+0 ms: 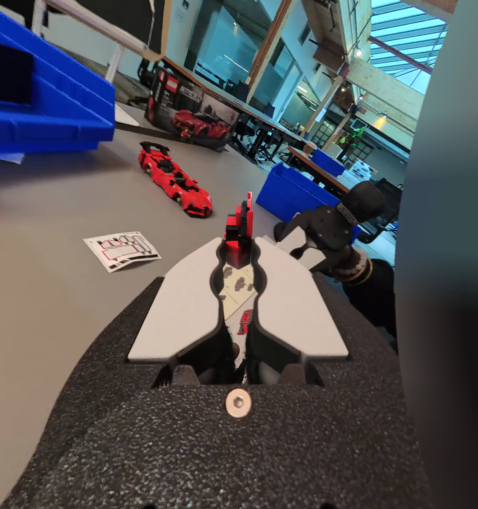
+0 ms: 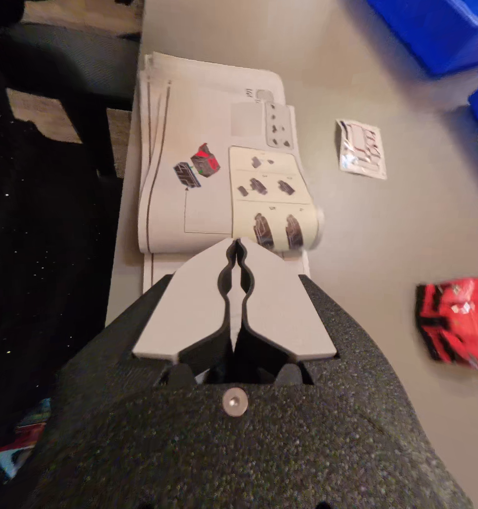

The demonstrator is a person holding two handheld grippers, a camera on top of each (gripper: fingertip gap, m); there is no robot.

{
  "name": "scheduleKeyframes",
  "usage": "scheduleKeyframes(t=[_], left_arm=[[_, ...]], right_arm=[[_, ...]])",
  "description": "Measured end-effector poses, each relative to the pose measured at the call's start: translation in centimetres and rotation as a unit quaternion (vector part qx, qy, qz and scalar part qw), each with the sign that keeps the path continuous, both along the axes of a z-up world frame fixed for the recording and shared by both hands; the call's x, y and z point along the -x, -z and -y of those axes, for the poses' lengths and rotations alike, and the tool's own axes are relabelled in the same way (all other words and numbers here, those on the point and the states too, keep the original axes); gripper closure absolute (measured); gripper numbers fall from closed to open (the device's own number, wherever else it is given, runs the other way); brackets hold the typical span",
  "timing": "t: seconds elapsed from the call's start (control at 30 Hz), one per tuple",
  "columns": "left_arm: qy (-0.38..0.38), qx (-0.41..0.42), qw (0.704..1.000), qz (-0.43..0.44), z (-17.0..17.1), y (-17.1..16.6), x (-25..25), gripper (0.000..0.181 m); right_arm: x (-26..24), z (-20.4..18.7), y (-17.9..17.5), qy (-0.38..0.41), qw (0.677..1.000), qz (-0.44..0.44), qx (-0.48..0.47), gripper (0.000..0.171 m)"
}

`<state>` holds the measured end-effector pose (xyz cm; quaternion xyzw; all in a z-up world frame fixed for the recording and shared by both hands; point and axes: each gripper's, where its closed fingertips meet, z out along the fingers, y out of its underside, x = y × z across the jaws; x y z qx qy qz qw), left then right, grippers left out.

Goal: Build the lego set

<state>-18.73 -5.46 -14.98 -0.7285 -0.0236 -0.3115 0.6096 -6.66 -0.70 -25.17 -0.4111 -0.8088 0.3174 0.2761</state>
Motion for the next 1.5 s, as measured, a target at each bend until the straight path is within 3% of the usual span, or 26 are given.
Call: scheduleKeyframes(t=[0.07,0.2,0.47,0.67,0.8,0.87,1.0,1.13,1.23,1.4,1.47,1.5], left_arm=[[0.018,0.01,1.0,0.009,-0.3,0.8,-0.7,0.164],[0.031,0.037,0.999,0.013,-0.9,2.6,-1.0,0.165],[0.044,0.124,0.991,-0.037,-1.8,7.6,-1.9,0.165],[0.017,0.115,0.993,0.001,-1.9,7.2,-0.6,0.165],[0.015,0.091,0.996,0.017,-1.8,6.4,-0.3,0.165],[0.018,0.08,0.996,0.027,-1.9,5.6,-0.2,0.165],[0.108,0.061,0.989,0.08,-3.0,2.4,-2.5,0.165],[0.174,0.064,0.969,0.164,-5.6,0.3,-4.7,0.165],[0.189,0.083,0.957,0.201,-7.4,0.4,-5.7,0.165],[0.188,0.11,0.955,0.202,-9.2,1.5,-6.7,0.165],[0.192,0.115,0.953,0.204,-9.6,1.6,-7.2,0.165],[0.193,0.119,0.953,0.203,-9.7,1.7,-7.4,0.165]], right_arm=[[0.4,0.6,1.4,-0.021,0.999,0.029,-0.004,0.171],[1.2,1.5,1.8,-0.022,0.996,0.028,0.084,0.171],[1.0,1.5,2.2,-0.022,0.997,0.037,0.068,0.171],[0.5,1.7,0.9,-0.045,0.995,-0.004,0.084,0.171],[-0.4,0.7,0.0,-0.02,0.997,0.013,0.075,0.128],[-0.7,0.0,-1.5,-0.004,0.998,-0.001,0.064,0.122],[0.2,-1.6,-6.6,0.024,0.993,-0.068,0.089,0.115],[2.3,-2.8,-9.2,0.019,0.993,-0.109,-0.037,0.101],[4.0,-3.6,-10.4,0.014,0.983,-0.132,-0.128,0.102],[5.7,-4.6,-8.5,-0.017,0.979,-0.086,-0.183,0.105],[6.0,-4.9,-7.6,-0.027,0.978,-0.07,-0.196,0.115],[6.1,-5.2,-7.3,-0.029,0.976,-0.067,-0.207,0.129]])
